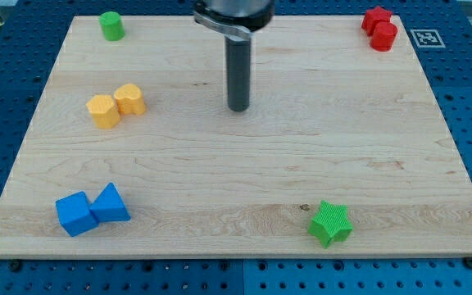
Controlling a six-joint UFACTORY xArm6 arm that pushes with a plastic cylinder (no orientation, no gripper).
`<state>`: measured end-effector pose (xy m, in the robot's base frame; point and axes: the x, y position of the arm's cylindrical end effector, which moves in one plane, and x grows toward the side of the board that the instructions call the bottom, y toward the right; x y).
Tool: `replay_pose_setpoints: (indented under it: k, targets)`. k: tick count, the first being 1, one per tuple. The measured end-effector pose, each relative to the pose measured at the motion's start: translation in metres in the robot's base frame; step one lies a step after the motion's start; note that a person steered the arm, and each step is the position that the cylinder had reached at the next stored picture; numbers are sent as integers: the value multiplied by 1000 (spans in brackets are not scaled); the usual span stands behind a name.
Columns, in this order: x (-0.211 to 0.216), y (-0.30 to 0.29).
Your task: Slide the green star to the center
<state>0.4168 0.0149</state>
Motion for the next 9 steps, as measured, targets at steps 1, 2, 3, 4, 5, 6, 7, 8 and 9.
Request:
replay_pose_setpoints:
  k: [1,2,3,4,5,6,7,8,9]
  targets:
    - [20,32]
    - [24,58]
    - [42,103]
    - [63,129]
    - [89,150]
    - [116,158]
    - [146,161]
    - [180,164]
    - [201,163]
